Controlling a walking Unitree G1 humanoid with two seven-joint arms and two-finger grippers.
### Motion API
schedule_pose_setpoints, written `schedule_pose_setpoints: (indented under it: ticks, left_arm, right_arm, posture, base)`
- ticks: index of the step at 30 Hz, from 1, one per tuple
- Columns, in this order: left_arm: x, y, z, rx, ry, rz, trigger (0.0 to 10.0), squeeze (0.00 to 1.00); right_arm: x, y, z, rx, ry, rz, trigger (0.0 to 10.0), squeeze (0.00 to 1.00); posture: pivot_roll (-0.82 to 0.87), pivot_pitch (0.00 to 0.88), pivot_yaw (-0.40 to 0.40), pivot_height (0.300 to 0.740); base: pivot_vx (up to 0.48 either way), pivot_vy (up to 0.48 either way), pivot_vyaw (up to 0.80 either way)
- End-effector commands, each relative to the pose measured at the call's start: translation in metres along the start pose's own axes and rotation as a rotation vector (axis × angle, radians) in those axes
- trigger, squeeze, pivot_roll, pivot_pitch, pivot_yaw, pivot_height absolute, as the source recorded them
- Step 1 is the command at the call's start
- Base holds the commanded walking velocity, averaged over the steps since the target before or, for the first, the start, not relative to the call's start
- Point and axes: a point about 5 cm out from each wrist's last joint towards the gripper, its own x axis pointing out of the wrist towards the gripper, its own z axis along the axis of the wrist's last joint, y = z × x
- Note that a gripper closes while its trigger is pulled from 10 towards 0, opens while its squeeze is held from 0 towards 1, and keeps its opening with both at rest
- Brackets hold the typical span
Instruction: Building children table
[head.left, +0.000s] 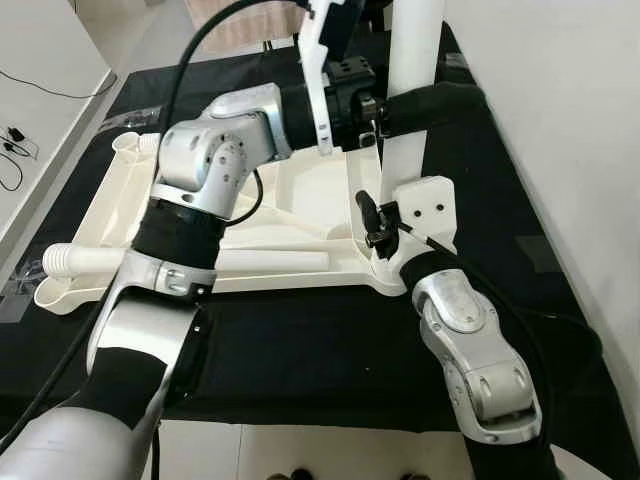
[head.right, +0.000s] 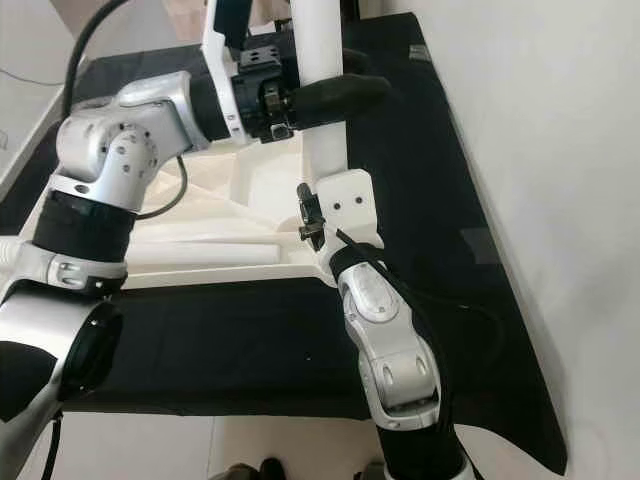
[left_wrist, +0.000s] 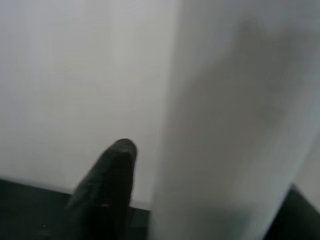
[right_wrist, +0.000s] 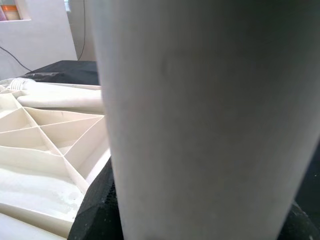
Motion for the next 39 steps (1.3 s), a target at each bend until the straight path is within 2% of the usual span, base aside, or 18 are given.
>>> schedule_pose_setpoints:
  ticks: [1,5,6,7,11,12,15,16,17,18,23,25,27,28,29,30,33,39]
  left_arm:
    - [0.002,0.001,0.002,0.024,0.008,0.005,0.0,0.0]
    - [0.005,-0.001,0.003,0.032,0.007,-0.007,0.0,0.0]
    - [0.008,-0.003,0.004,0.043,0.007,-0.021,0.0,0.0]
    - [0.009,-0.005,0.004,0.046,0.008,-0.033,0.0,0.0]
    - [0.011,-0.008,0.004,0.05,0.008,-0.049,0.0,0.0]
    - [0.012,-0.009,0.004,0.051,0.008,-0.055,0.0,0.0]
    - [0.012,-0.009,0.004,0.052,0.007,-0.059,0.0,0.0]
    - [0.013,-0.01,0.003,0.052,0.006,-0.064,0.0,0.0]
    - [0.013,-0.01,0.003,0.053,0.005,-0.066,0.0,0.0]
    - [0.014,-0.011,0.002,0.052,0.002,-0.069,0.0,0.0]
    - [0.015,-0.011,0.002,0.049,-0.005,-0.074,0.0,0.0]
    - [0.015,-0.014,0.001,0.04,-0.021,-0.074,0.0,0.0]
    - [0.015,-0.015,0.001,0.034,-0.028,-0.073,0.0,0.0]
    - [0.015,-0.015,0.001,0.03,-0.031,-0.072,0.0,0.0]
    - [0.015,-0.015,0.001,0.03,-0.031,-0.072,0.0,0.0]
    - [0.015,-0.016,0.0,0.028,-0.033,-0.072,0.0,0.0]
    - [0.014,-0.017,0.0,0.028,-0.032,-0.075,0.0,0.0]
    - [0.014,-0.019,0.0,0.036,-0.031,-0.081,0.0,0.0]
  right_arm:
    - [-0.004,0.023,-0.033,0.024,0.18,0.127,10.0,0.0]
    - [-0.002,0.02,-0.031,0.024,0.166,0.141,10.0,0.0]
    - [0.003,0.013,-0.026,0.024,0.135,0.174,10.0,0.0]
    - [0.006,0.009,-0.022,0.033,0.113,0.219,10.0,1.0]
    - [0.011,0.001,-0.015,0.057,0.078,0.309,10.0,1.0]
    - [0.016,-0.008,-0.01,0.073,0.053,0.369,10.0,1.0]
    - [0.019,-0.017,-0.007,0.078,0.046,0.43,10.0,1.0]
    - [0.021,-0.025,-0.005,0.079,0.066,0.55,10.0,0.73]
    - [0.021,-0.03,-0.005,0.081,0.084,0.626,10.0,0.73]
    - [0.023,-0.036,-0.004,0.042,0.086,0.712,10.0,0.0]
    - [0.027,-0.043,-0.001,0.001,0.08,0.808,10.0,0.0]
    - [0.035,-0.046,0.004,0.002,0.093,0.932,10.0,0.0]
    - [0.037,-0.046,0.005,0.01,0.096,0.993,10.0,0.0]
    - [0.04,-0.046,0.005,0.016,0.1,1.03,7.4,0.0]
    - [0.04,-0.046,0.005,0.016,0.1,1.03,7.4,0.0]
    - [0.042,-0.044,0.005,0.022,0.105,1.063,0.0,0.0]
    - [0.044,-0.042,0.004,0.038,0.111,1.15,0.0,0.0]
    - [0.049,-0.043,0.0,0.029,0.122,1.198,0.0,0.0]
  posture:
    - [-0.06,0.218,0.161,0.74]
    - [-0.06,0.217,0.159,0.74]
    - [-0.05,0.217,0.157,0.74]
    - [-0.05,0.217,0.157,0.74]
    - [-0.05,0.218,0.156,0.74]
    - [-0.05,0.217,0.154,0.74]
    - [-0.05,0.218,0.155,0.74]
    - [-0.05,0.219,0.154,0.74]
    - [-0.05,0.219,0.154,0.74]
    - [-0.05,0.222,0.157,0.74]
    - [-0.05,0.223,0.155,0.74]
    - [-0.05,0.229,0.147,0.74]
    - [-0.05,0.23,0.143,0.74]
    - [-0.04,0.231,0.142,0.74]
    - [-0.04,0.231,0.142,0.74]
    - [-0.04,0.233,0.141,0.74]
    - [-0.04,0.232,0.141,0.74]
    - [-0.04,0.231,0.138,0.74]
  base:
    - [0.0,0.0,0.0]
    - [0.0,0.0,0.0]
    - [0.0,0.0,0.0]
    - [0.0,0.0,0.0]
    - [0.0,0.0,0.0]
    - [0.0,0.0,0.0]
    - [0.0,0.0,0.0]
    - [0.0,0.0,0.0]
    - [0.0,0.0,0.0]
    - [0.0,0.0,0.0]
    - [0.0,0.0,0.0]
    - [0.0,0.0,0.0]
    - [0.0,0.0,0.0]
    - [0.0,0.0,0.0]
    - [0.0,0.0,0.0]
    - [0.0,0.0,0.0]
    - [0.0,0.0,0.0]
    - [0.0,0.0,0.0]
